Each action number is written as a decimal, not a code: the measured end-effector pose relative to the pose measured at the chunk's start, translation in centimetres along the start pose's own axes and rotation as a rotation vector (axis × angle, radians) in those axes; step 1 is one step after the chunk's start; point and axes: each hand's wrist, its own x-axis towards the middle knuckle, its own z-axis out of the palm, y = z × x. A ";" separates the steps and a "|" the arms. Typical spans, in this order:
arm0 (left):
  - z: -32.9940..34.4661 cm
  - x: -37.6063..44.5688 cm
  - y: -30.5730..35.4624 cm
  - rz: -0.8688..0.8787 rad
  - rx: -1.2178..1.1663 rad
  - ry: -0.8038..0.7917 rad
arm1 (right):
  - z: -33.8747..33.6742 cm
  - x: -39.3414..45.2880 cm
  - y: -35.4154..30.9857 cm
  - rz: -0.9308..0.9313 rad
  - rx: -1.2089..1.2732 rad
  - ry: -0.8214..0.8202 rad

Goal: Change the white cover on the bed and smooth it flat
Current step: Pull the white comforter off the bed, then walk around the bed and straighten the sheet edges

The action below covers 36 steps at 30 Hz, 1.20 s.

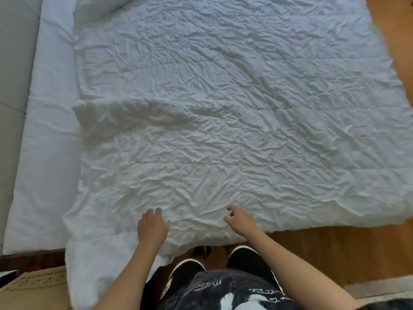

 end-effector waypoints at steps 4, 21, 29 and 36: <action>0.9 -3.6 5.0 0.178 0.121 -0.045 | -1.5 -4.2 4.0 0.040 0.076 -0.006; 7.9 -16.7 35.8 0.532 0.408 -0.132 | -11.6 -16.2 39.9 0.193 0.300 0.191; 11.8 -23.5 57.7 0.753 0.475 -0.249 | -17.9 -21.2 56.4 0.375 0.530 0.281; 12.6 -23.5 76.0 0.944 0.656 -0.262 | -25.1 -21.1 67.4 0.466 0.721 0.346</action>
